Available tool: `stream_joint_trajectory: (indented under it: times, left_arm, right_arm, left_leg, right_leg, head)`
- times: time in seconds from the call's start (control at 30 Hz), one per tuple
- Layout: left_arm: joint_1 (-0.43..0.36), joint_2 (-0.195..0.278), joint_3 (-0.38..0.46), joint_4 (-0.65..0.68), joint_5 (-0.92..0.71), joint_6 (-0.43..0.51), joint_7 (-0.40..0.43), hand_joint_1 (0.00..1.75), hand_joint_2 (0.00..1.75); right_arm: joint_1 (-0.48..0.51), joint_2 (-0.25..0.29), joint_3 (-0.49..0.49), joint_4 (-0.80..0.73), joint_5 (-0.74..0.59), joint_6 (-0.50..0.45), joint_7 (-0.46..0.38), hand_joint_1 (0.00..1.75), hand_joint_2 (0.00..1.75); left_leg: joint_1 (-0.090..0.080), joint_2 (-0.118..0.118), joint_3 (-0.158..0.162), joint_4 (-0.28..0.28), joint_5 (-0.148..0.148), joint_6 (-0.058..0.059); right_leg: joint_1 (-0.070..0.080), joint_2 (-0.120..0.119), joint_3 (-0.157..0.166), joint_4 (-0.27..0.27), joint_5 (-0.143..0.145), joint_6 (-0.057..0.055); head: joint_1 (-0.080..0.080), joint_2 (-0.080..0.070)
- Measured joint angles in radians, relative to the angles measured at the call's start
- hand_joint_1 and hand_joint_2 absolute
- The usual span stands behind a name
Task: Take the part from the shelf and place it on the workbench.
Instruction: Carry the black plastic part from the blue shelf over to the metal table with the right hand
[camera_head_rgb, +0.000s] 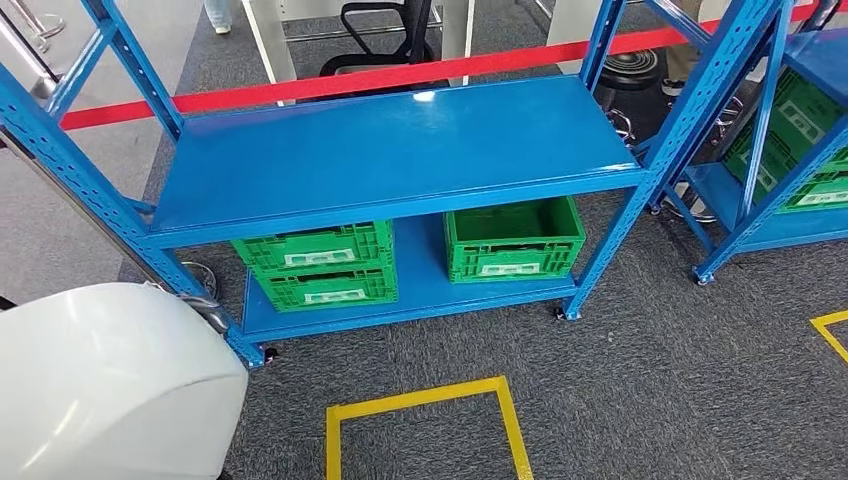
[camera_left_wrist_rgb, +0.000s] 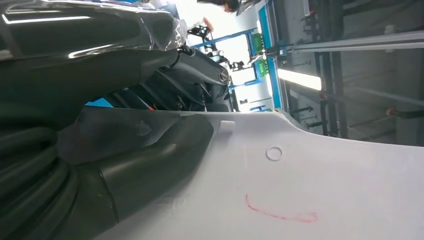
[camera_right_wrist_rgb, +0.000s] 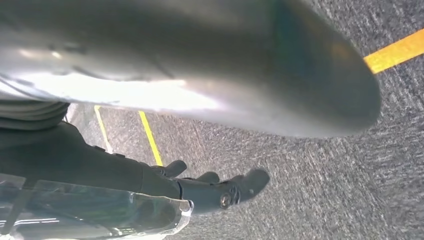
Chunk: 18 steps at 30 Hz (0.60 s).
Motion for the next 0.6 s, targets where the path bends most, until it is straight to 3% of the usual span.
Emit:
stream_joint_trajectory:
  times: [0.07,0.13,0.17,0.2,0.23,0.3,0.37,0.4,0.47,0.5,0.53,0.6]
  left_arm:
    - [0.011,0.005,0.001,-0.002,-0.006,0.007,0.000,1.75,1.75]
    - [0.024,0.009,0.003,-0.005,-0.013,0.014,0.000,1.75,1.75]
    - [0.030,0.010,0.005,-0.005,-0.015,0.015,0.000,1.75,1.75]
    - [0.035,0.011,0.009,-0.005,-0.018,0.013,0.000,1.75,1.75]
    - [0.038,0.011,0.012,-0.005,-0.021,0.008,0.000,1.75,1.75]
    - [0.038,0.010,0.020,-0.005,-0.030,-0.006,0.000,1.75,1.75]
    - [0.036,0.009,0.028,-0.006,-0.037,-0.018,0.000,1.75,1.75]
    - [0.035,0.009,0.031,-0.006,-0.039,-0.021,0.000,1.75,1.75]
    - [0.036,0.007,0.037,-0.006,-0.041,-0.023,0.000,1.75,1.75]
    - [0.036,0.005,0.040,-0.006,-0.041,-0.025,0.000,1.75,1.75]
    - [0.037,0.002,0.042,-0.006,-0.042,-0.028,0.000,1.75,1.75]
    - [0.040,-0.004,0.045,-0.004,-0.044,-0.032,0.000,1.75,1.75]
  right_arm:
    - [-0.003,0.003,0.003,0.000,0.006,0.000,0.003,0.00,0.00]
    - [-0.005,0.004,0.006,0.000,0.012,0.000,0.006,0.00,0.00]
    - [-0.005,0.005,0.008,0.000,0.014,0.000,0.007,0.00,0.00]
    - [-0.006,0.006,0.009,0.000,0.015,0.001,0.008,0.00,0.00]
    - [-0.008,0.006,0.009,0.000,0.017,0.001,0.009,0.00,0.00]
    - [-0.011,0.008,0.012,0.000,0.018,0.006,0.009,0.00,0.00]
    - [-0.015,0.009,0.016,0.000,0.019,0.011,0.010,0.00,0.00]
    - [-0.017,0.010,0.017,0.000,0.019,0.012,0.011,0.00,0.00]
    - [-0.018,0.011,0.019,0.000,0.021,0.013,0.015,0.00,0.00]
    - [-0.017,0.012,0.020,0.001,0.022,0.014,0.018,0.00,0.00]
    - [-0.016,0.012,0.022,0.001,0.022,0.015,0.022,0.00,0.00]
    - [-0.013,0.010,0.024,0.001,0.024,0.017,0.029,0.00,0.00]
  left_leg:
    - [0.007,-0.007,-0.025,0.070,-0.079,-0.016]
    - [0.015,-0.010,-0.056,0.194,-0.167,-0.027]
    - [0.018,-0.010,-0.062,0.243,-0.184,-0.030]
    - [0.021,-0.010,-0.054,0.262,-0.177,-0.030]
    - [0.023,-0.010,-0.029,0.245,-0.152,-0.030]
    - [0.024,-0.011,0.068,0.118,-0.104,-0.026]
    - [0.019,-0.016,0.155,-0.017,-0.104,-0.021]
    - [0.015,-0.018,0.174,-0.051,-0.112,-0.018]
    - [0.012,-0.018,0.171,-0.064,-0.103,-0.005]
    - [0.013,-0.016,0.165,-0.068,-0.092,0.005]
    - [0.014,-0.014,0.156,-0.071,-0.081,0.014]
    - [0.013,-0.009,0.134,-0.071,-0.060,0.028]
  right_leg:
    - [-0.005,-0.003,-0.021,-0.001,0.019,-0.011]
    - [-0.006,-0.003,-0.046,0.000,0.040,-0.012]
    - [-0.006,-0.004,-0.059,0.000,0.050,-0.011]
    - [-0.006,-0.004,-0.072,0.001,0.060,-0.009]
    - [-0.007,-0.004,-0.085,0.001,0.070,-0.007]
    - [-0.007,-0.004,-0.102,0.002,0.087,0.000]
    - [-0.008,-0.004,-0.110,0.000,0.102,0.011]
    - [-0.009,-0.004,-0.112,-0.002,0.111,0.018]
    - [-0.013,-0.004,-0.116,-0.009,0.125,0.032]
    - [-0.014,-0.004,-0.121,-0.004,0.117,0.037]
    - [-0.014,-0.003,-0.131,0.016,0.092,0.039]
    - [-0.012,-0.002,-0.165,0.122,0.000,0.041]
  head:
    - [-0.003,0.000]
    - [-0.005,0.000]
    - [-0.005,0.000]
    - [-0.005,0.000]
    - [-0.005,0.000]
    - [-0.005,0.000]
    - [-0.004,0.000]
    - [-0.004,0.000]
    - [-0.005,0.000]
    - [-0.005,0.000]
    - [-0.003,0.000]
    - [0.001,0.000]
